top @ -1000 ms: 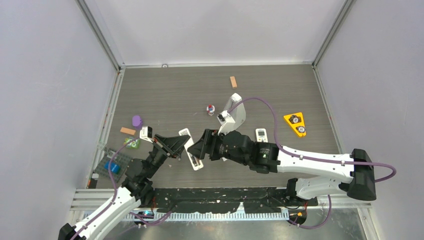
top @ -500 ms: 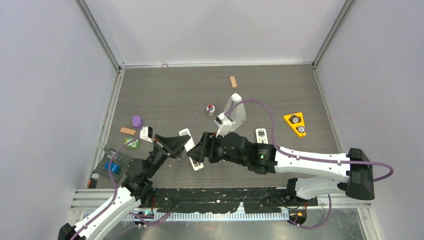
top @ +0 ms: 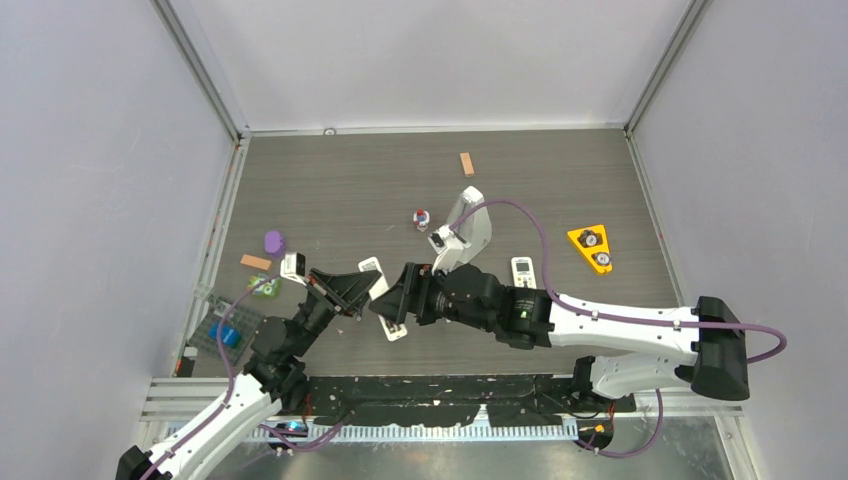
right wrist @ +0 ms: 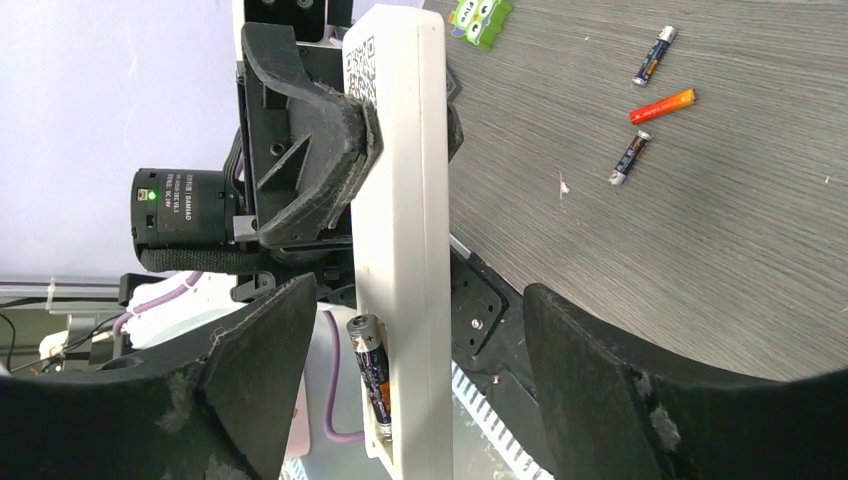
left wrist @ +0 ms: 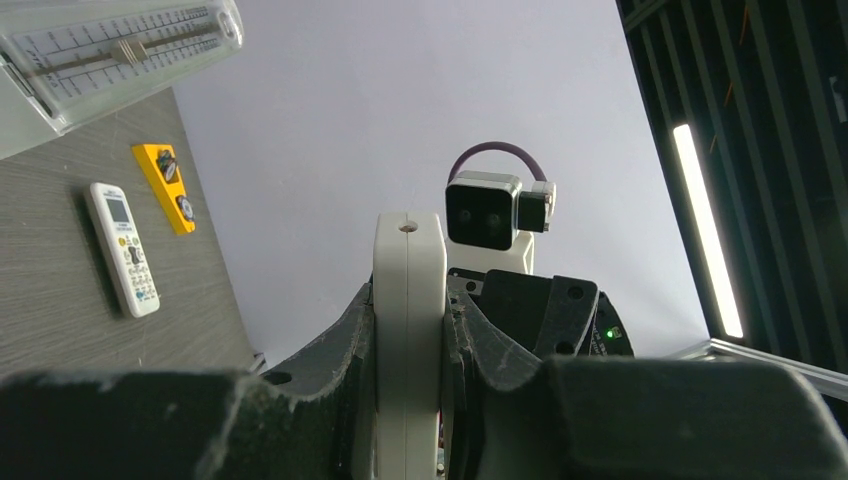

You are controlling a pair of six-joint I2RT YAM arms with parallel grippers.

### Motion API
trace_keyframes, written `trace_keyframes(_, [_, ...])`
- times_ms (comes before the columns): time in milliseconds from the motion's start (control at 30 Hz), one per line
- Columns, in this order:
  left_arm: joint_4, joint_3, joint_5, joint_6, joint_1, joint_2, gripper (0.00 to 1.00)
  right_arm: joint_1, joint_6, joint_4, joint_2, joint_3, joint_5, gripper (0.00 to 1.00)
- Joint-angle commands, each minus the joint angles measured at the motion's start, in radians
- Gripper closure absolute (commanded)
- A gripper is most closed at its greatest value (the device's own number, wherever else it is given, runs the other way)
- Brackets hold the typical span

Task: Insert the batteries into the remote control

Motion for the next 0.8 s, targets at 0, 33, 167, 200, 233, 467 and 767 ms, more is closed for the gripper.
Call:
trace_keyframes(0, [0.048, -0.109, 0.012, 0.006, -0.002, -0.003, 1.00, -0.017, 0.035, 0.083, -0.030, -0.022, -0.010, 0.19])
trace_keyframes(33, [0.053, -0.109, 0.014, 0.010, 0.000, -0.002, 1.00, -0.022, 0.047, 0.090, -0.030, -0.032, -0.019, 0.20])
trace_keyframes(167, [0.073, -0.100, 0.028, 0.032, -0.001, -0.001, 1.00, -0.032, 0.069, 0.157, -0.025, -0.060, -0.059, 0.22])
trace_keyframes(200, [0.081, -0.099, 0.031, 0.036, 0.000, 0.001, 1.00, -0.033, 0.074, 0.165, -0.022, -0.065, -0.066, 0.23])
trace_keyframes(233, [0.087, -0.098, 0.033, 0.040, 0.000, 0.002, 1.00, -0.034, 0.078, 0.179, -0.021, -0.067, -0.079, 0.23])
trace_keyframes(467, [0.126, -0.100, 0.036, 0.044, -0.001, 0.019, 1.00, -0.038, 0.120, 0.244, -0.015, -0.102, -0.123, 0.28])
trace_keyframes(767, [0.148, -0.101, 0.035, 0.041, -0.001, 0.037, 1.00, -0.040, 0.116, 0.272, -0.025, -0.112, -0.131, 0.23])
